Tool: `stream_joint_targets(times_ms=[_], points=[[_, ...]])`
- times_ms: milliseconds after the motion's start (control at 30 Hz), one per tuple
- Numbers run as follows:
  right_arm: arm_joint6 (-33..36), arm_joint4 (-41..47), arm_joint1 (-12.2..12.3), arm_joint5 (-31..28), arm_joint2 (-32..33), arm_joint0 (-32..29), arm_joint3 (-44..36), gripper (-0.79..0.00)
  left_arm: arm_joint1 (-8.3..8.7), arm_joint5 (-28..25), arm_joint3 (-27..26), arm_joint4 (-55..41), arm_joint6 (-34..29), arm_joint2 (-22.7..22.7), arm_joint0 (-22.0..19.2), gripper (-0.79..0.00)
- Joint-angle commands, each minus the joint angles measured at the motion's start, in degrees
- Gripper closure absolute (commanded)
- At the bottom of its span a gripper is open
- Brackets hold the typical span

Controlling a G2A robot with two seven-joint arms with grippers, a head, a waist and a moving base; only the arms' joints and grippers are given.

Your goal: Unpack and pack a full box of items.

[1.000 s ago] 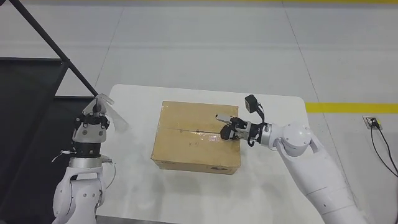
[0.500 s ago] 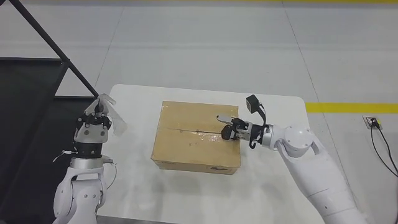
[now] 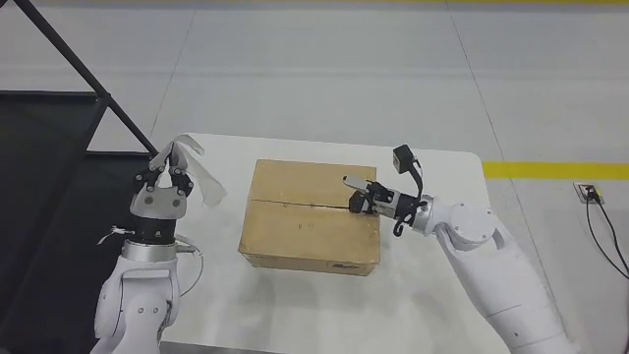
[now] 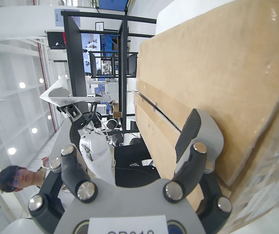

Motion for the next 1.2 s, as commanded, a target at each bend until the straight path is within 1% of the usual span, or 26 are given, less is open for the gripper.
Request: stream_joint_targets(times_ms=[0,33,100,433,500,667,833,1067,1167], points=[[-3.04,-4.36,-0.01,-4.69,-0.52,-0.24,-2.73,-0.785,-0.16,0.74,0.11,-1.96,1.38,0.45,-1.01,0.000],[-4.67,-6.60,0.00,-6.74,-0.83,-0.73,-4.30,-0.785,-0.22,1.26,0.09,-2.65,1.85,0.61,-1.42,0.000],[-6.86,-17.54,0.23,-7.82,-2.57,-0.91,-8.22,-0.785,-0.29,1.58,-0.10,-3.40,2.53,0.69,-1.81,0.000],[-6.86,-17.54,0.23,-7.82,-2.57,-0.91,-8.22,-0.785,-0.29,1.58,-0.10,-3.40,2.53,0.69,-1.81,0.000],[-7.30,-19.42,0.22,-8.34,-3.24,-1.50,-8.73,-0.785,-0.32,1.95,-0.34,-3.44,2.62,1.00,-1.50,0.000],[-12.36,-29.44,-0.44,-11.70,-7.10,-0.25,-11.19,-0.785,-0.78,3.43,-2.49,-4.81,4.46,4.68,-2.07,0.000],[-18.34,-39.91,-1.05,-12.59,-10.28,0.14,-13.25,-0.785,-1.30,4.52,-3.32,-5.80,6.60,8.53,-3.33,0.000],[-26.40,-50.73,-0.93,-13.82,-11.06,-3.99,-19.69,-0.785,-2.01,4.54,-4.06,-7.49,9.81,12.19,-4.28,0.000],[-29.16,-54.52,-0.93,-11.02,-10.99,-6.02,-22.62,-0.785,-2.26,4.50,-4.32,-7.49,10.63,13.36,-4.57,0.000]])
